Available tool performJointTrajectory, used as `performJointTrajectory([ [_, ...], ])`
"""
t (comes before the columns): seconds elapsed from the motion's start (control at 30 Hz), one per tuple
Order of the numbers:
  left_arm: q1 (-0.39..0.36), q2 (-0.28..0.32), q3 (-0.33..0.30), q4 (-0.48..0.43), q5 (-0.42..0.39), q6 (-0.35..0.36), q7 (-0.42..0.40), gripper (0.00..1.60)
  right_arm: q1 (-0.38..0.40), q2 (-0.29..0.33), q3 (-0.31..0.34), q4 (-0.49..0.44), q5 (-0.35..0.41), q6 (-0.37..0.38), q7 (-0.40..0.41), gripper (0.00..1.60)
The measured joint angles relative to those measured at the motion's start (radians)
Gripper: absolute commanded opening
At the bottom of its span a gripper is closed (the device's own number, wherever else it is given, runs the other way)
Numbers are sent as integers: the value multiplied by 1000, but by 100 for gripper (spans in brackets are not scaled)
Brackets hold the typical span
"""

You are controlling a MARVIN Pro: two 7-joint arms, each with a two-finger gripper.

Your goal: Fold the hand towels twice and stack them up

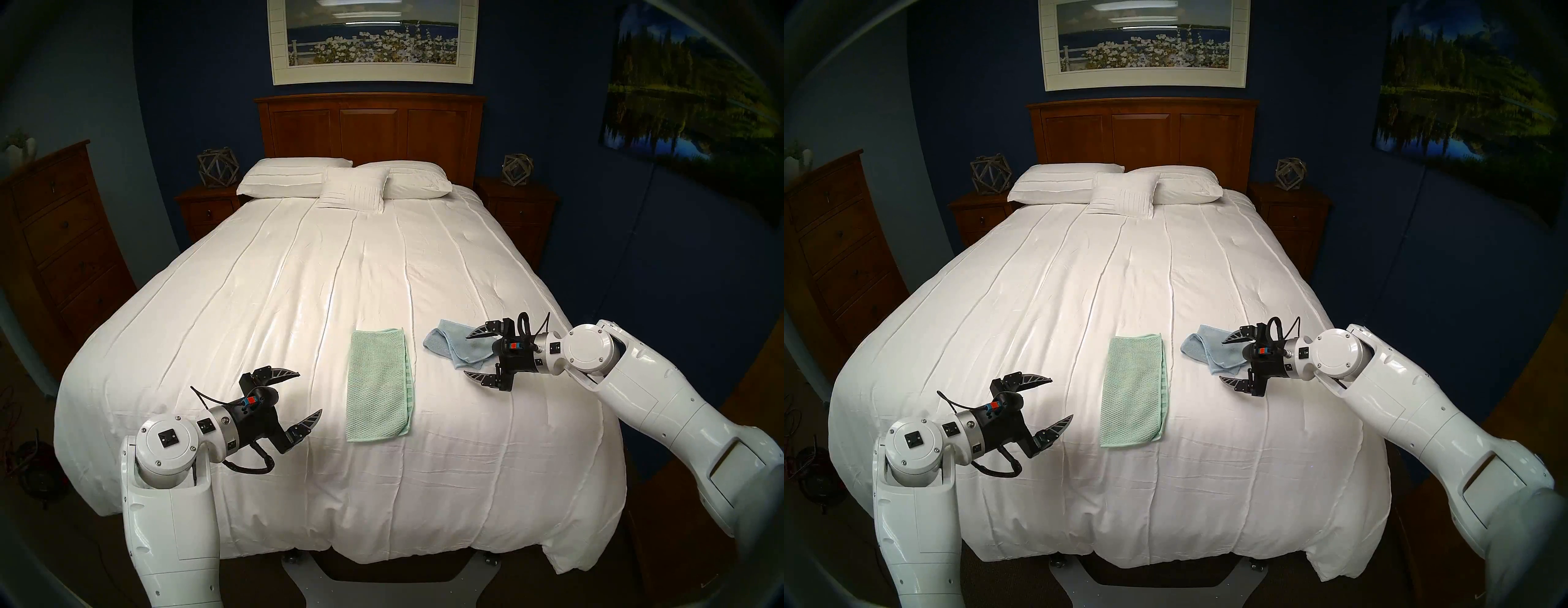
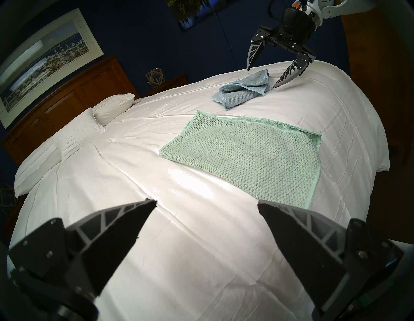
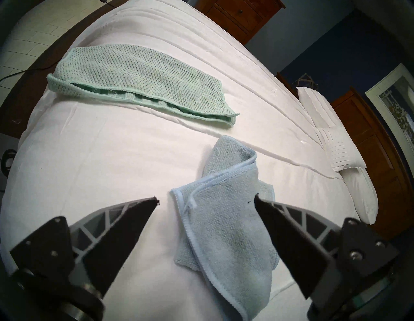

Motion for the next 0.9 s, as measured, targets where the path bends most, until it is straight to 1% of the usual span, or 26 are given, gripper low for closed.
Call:
performJointTrajectory([
  [0.17,0,0,0,0,0,0,0,160,0,-5,4,0,-13,-15,-10,160],
  [0.4,0,0,0,0,0,0,0,160,0,-19,6,8,-50,-34,-40,160],
  [0.6,0,0,0,0,0,-1,0,160,2,-38,6,51,-79,-49,-65,160],
  [0.9,0,0,0,0,0,-1,0,160,4,-50,23,64,-81,-63,-81,160],
])
